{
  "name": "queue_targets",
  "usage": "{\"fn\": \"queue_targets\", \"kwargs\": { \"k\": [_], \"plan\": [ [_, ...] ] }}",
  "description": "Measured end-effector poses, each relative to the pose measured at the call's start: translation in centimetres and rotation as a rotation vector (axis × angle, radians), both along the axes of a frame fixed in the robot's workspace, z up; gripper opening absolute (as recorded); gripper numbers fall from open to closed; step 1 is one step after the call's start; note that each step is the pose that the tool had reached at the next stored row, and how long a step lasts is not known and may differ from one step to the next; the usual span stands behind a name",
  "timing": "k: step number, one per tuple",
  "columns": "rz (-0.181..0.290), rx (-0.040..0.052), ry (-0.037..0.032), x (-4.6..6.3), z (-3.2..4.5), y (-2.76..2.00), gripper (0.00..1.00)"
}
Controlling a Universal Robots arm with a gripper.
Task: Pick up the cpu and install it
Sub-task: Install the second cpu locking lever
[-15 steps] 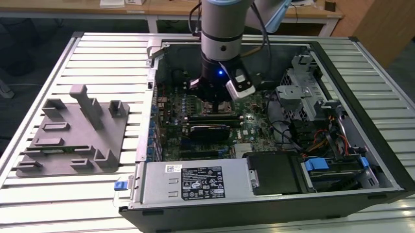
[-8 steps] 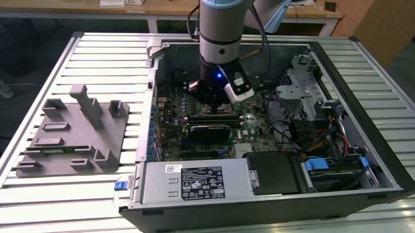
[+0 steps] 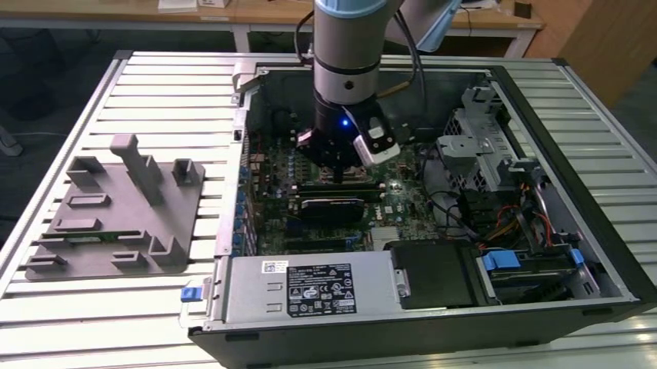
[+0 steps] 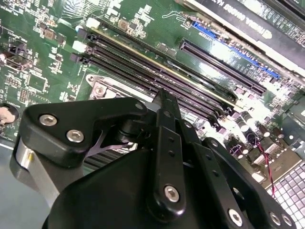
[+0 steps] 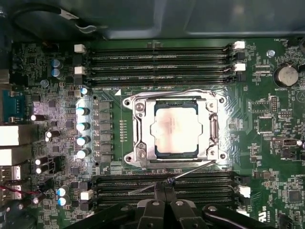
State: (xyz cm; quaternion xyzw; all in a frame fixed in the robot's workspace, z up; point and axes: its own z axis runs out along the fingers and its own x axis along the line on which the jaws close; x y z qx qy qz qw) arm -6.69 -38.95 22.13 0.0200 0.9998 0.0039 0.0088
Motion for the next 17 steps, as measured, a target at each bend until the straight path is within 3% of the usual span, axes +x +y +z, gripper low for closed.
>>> {"fn": "queue_targets", "kwargs": {
  "k": [12,17],
  "plan": [
    [0.000,0.0010,0.0001,-0.8,-0.70,0.00,0.11],
    [0.000,0.0057,-0.0002,-1.5,-1.07,0.01,0.11]
  ]
}}
